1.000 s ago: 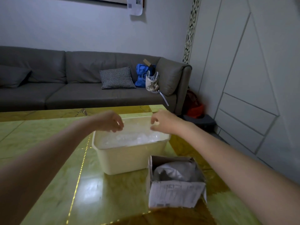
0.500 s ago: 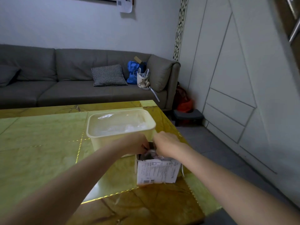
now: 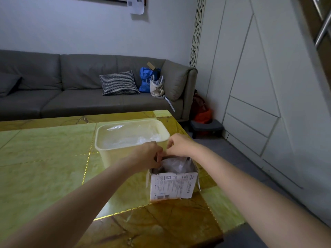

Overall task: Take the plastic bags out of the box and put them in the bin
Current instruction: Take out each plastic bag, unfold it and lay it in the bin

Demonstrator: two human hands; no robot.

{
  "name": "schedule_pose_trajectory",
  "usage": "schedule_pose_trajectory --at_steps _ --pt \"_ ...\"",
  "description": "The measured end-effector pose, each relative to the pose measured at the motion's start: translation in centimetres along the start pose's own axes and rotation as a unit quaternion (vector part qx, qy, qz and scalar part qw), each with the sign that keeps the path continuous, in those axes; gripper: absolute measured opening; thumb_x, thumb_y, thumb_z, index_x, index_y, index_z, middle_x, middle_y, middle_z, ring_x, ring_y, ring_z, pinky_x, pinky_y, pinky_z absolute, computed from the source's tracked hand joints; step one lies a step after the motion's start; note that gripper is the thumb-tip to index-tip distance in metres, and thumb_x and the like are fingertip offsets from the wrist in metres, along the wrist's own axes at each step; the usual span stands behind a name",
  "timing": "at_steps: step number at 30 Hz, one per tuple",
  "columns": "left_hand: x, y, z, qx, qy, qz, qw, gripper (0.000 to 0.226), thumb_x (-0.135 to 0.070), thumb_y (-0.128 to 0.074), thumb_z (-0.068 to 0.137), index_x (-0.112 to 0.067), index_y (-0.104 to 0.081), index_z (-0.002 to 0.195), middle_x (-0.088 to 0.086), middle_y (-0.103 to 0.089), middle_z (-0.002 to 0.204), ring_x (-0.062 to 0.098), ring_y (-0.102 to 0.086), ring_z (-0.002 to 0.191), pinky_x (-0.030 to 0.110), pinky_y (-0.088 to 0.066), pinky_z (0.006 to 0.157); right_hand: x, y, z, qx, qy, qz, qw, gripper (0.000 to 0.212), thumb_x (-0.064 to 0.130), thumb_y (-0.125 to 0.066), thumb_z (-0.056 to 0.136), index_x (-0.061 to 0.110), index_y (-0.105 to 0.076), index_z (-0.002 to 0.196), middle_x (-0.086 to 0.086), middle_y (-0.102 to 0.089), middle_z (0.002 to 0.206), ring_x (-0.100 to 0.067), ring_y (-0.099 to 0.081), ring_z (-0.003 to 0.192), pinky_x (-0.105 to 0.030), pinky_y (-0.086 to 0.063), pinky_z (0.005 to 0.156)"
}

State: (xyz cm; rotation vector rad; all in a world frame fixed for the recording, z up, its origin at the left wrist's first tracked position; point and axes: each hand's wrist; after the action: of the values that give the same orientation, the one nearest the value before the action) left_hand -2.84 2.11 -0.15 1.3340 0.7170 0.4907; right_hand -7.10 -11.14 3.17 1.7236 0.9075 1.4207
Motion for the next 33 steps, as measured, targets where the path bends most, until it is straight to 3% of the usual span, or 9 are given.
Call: schedule_pose_trajectory --at_steps 2,7,10,14,19,23,25,29,33 --pt "-0.1 0.0 -0.1 0.009 0.004 -0.022 1.0 0.019 -0.019 -0.061 0.083 -0.009 -0.062 0.098 0.006 -0.065 0.101 0.02 -0.062 0.091 0.029 -0.053 0.079 0.1 0.0 0.1 0.01 -0.009 0.009 1.0 0.044 0.039 -0.071 0.081 0.001 -0.067 0.104 -0.013 -0.07 0.101 -0.017 -0.053 0.076 -0.027 -0.04 0.063" --pt "0.5 0.1 -0.2 0.007 0.025 -0.115 0.993 0.012 -0.009 -0.068 0.077 -0.013 -0.06 0.086 0.006 -0.065 0.094 0.024 -0.063 0.091 0.035 -0.053 0.082 0.2 0.6 0.2 0.044 -0.02 -0.031 0.998 0.04 0.046 -0.065 0.084 0.006 -0.064 0.092 -0.006 -0.061 0.086 -0.017 -0.052 0.072 -0.027 -0.038 0.058" --pt "0.4 0.3 -0.4 0.012 0.037 -0.139 0.99 0.029 -0.011 -0.07 0.077 -0.025 -0.045 0.076 -0.004 -0.056 0.084 0.019 -0.058 0.081 0.025 -0.051 0.067 0.0 0.7 0.2 0.067 -0.035 -0.044 0.996 0.044 0.042 -0.065 0.085 0.004 -0.063 0.107 -0.006 -0.06 0.093 -0.019 -0.054 0.078 -0.027 -0.041 0.06" --pt "0.0 0.4 -0.4 0.056 0.051 -0.183 0.98 0.036 -0.014 -0.07 0.078 -0.023 -0.042 0.099 -0.009 -0.053 0.078 0.006 -0.05 0.067 0.014 -0.042 0.056 0.1 0.5 0.2 0.078 -0.044 -0.04 0.995 0.049 0.044 -0.063 0.086 0.002 -0.059 0.111 -0.008 -0.06 0.098 -0.021 -0.056 0.079 -0.027 -0.042 0.06" --pt "-0.3 0.9 -0.5 0.069 0.06 -0.177 0.98 0.045 -0.016 -0.07 0.079 -0.016 -0.05 0.119 -0.002 -0.061 0.092 0.013 -0.057 0.08 0.016 -0.048 0.066 0.1 0.6 0.0 0.09 -0.068 -0.043 0.993 0.044 0.052 -0.055 0.089 0.012 -0.044 0.073 -0.002 -0.046 0.071 -0.014 -0.044 0.058 -0.024 -0.034 0.048" --pt "-0.3 1.0 -0.8 0.06 0.047 -0.127 0.989 0.009 -0.021 -0.067 0.082 -0.016 -0.063 0.088 -0.003 -0.058 0.08 0.011 -0.052 0.07 0.013 -0.037 0.056 0.2 0.8 -0.4 0.086 -0.028 0.021 0.996 0.038 0.038 -0.069 0.083 0.005 -0.063 0.1 -0.007 -0.062 0.089 -0.017 -0.053 0.074 -0.024 -0.041 0.058" --pt "-0.3 1.2 -1.1 0.066 0.049 -0.154 0.985 0.018 -0.023 -0.069 0.081 -0.021 -0.054 0.071 -0.006 -0.051 0.069 0.008 -0.044 0.06 0.013 -0.033 0.053 0.4 1.0 -0.5 0.051 -0.003 0.069 0.996 0.031 0.02 -0.07 0.084 0.008 -0.064 0.113 0.002 -0.058 0.092 -0.015 -0.052 0.087 -0.025 -0.043 0.068" --pt "0.1 2.0 -1.6 0.055 0.072 -0.268 0.959 0.017 -0.026 -0.069 0.08 -0.014 -0.063 0.09 -0.001 -0.057 0.085 0.011 -0.05 0.076 0.021 -0.04 0.065 0.7 1.9 -0.2 -0.03 0.031 0.164 0.985 0.021 0.009 -0.069 0.083 0.006 -0.068 0.104 0.006 -0.051 0.078 -0.01 -0.051 0.075 -0.024 -0.044 0.068" --pt "0.6 2.1 -1.7 0.001 0.11 -0.349 0.931 0.008 -0.022 -0.068 0.082 -0.019 -0.061 0.079 -0.003 -0.054 0.085 0.008 -0.047 0.071 0.018 -0.038 0.058 1.7 2.2 -0.6 0.032 0.049 0.096 0.994 0.033 0.024 -0.072 0.083 0.006 -0.063 0.109 -0.004 -0.061 0.092 -0.014 -0.056 0.079 -0.028 -0.048 0.069"
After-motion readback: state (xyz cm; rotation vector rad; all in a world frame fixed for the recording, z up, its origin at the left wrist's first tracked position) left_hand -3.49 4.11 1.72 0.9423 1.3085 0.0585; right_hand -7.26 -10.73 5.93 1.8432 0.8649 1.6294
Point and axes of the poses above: each hand's wrist, its own z-axis towards the middle knuckle, its own y-axis out of the back of the hand, x = y × z
